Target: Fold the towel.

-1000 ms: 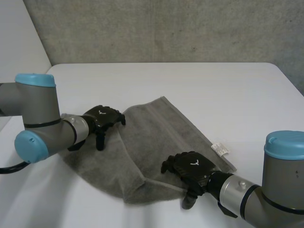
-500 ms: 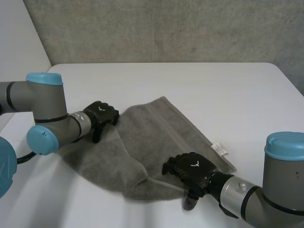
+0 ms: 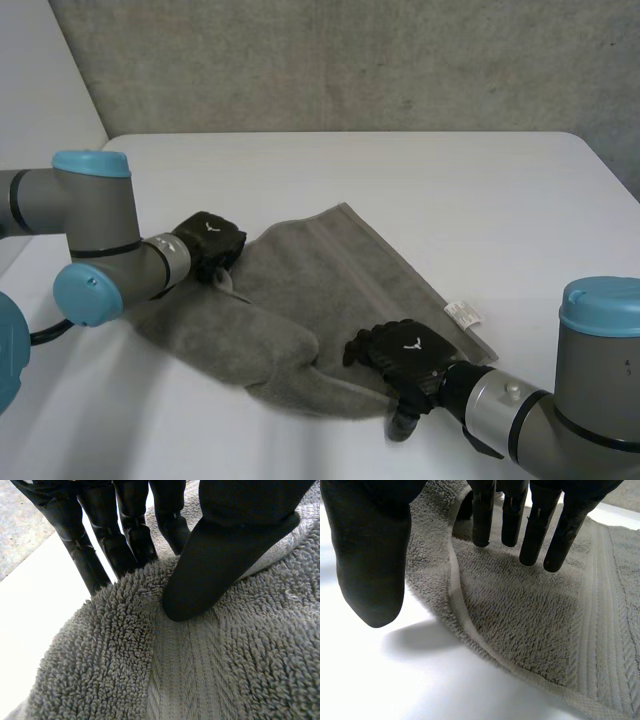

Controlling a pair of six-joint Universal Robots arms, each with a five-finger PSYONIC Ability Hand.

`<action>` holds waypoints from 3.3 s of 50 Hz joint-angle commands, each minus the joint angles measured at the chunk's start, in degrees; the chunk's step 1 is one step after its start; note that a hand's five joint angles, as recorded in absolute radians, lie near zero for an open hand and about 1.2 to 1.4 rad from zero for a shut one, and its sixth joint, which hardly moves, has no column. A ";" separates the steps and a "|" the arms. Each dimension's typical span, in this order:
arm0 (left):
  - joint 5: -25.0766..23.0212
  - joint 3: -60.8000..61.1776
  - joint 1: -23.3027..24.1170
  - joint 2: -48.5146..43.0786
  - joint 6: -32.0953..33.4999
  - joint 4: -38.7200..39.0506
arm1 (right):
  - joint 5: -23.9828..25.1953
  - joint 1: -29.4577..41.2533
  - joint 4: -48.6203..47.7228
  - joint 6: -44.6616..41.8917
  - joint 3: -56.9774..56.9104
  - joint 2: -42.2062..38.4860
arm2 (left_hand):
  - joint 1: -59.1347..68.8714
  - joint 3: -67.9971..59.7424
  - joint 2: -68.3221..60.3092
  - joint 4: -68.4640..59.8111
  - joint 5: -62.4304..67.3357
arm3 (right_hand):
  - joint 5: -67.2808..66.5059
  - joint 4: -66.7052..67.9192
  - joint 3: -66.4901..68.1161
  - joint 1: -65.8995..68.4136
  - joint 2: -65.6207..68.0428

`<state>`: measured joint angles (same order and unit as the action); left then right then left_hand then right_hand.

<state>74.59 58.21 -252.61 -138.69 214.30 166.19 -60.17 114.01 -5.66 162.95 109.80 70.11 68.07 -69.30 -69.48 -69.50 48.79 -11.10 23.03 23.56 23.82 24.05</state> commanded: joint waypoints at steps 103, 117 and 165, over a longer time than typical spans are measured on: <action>10.67 1.38 -2.45 24.34 -35.27 41.32 | -11.20 -5.56 -27.65 -23.03 -51.61 -5.95 | 11.93 -10.70 -10.52 -10.50 21.21 | -58.90 56.97 56.44 56.18 55.95; 7.94 22.21 -3.41 25.75 -38.44 48.09 | -3.99 -6.96 8.73 -13.98 -44.58 -5.42 | 11.93 -10.70 -10.52 -10.50 21.21 | -58.90 56.97 56.44 56.18 55.95; 6.89 42.95 -11.41 30.05 -34.57 48.09 | -8.05 -13.11 -0.23 13.97 -14.35 -4.63 | 11.93 -10.70 -10.52 -10.50 21.21 | 11.10 -13.03 -13.56 -13.82 -14.05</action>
<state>81.48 100.95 -262.36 -110.19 179.95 214.30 -70.63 102.39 -6.04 171.17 95.50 66.32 68.71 -69.65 -69.73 -69.79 49.30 -3.66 14.81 13.86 13.50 14.20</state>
